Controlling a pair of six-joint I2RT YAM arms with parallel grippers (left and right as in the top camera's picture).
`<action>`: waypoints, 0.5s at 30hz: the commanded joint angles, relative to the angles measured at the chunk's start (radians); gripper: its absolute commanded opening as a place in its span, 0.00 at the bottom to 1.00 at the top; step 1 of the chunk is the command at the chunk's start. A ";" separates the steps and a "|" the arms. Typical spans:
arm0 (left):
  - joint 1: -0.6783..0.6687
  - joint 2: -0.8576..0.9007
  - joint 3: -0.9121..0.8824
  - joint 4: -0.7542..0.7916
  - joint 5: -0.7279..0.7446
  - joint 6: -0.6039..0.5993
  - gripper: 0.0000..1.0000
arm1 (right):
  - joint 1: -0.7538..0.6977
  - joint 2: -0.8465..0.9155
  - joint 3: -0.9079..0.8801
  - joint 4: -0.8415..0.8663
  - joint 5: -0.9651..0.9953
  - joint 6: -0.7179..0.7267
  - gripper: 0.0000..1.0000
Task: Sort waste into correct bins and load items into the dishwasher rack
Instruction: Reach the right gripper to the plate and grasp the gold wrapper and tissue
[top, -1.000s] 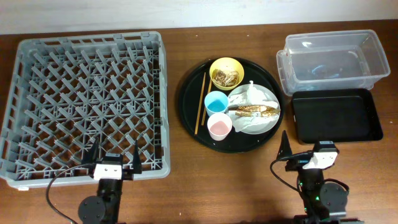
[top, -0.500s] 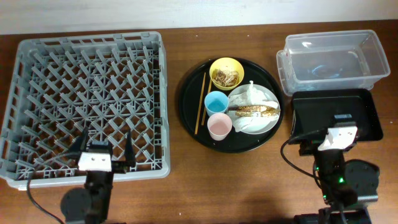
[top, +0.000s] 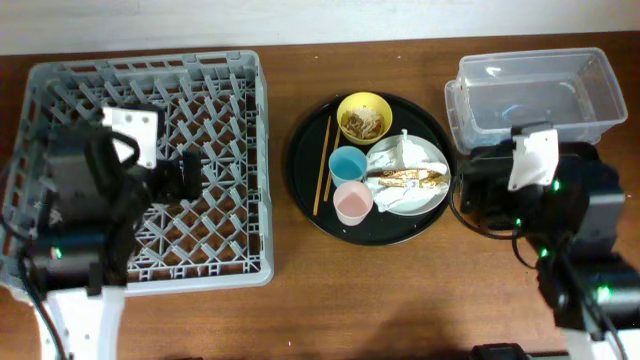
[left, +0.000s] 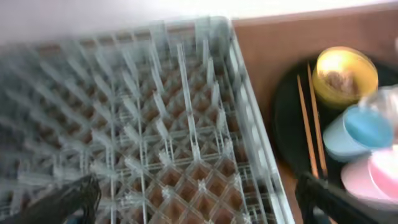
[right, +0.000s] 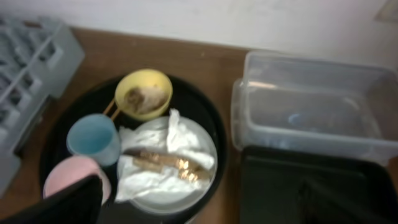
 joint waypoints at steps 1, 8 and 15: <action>0.002 0.171 0.236 -0.188 0.083 -0.008 0.99 | 0.009 0.147 0.178 -0.145 -0.079 -0.009 0.98; 0.001 0.382 0.317 -0.215 0.177 0.003 0.99 | 0.009 0.401 0.286 -0.254 -0.137 -0.006 0.98; 0.002 0.466 0.317 -0.209 0.140 -0.085 0.98 | 0.040 0.583 0.284 -0.186 -0.162 0.425 0.73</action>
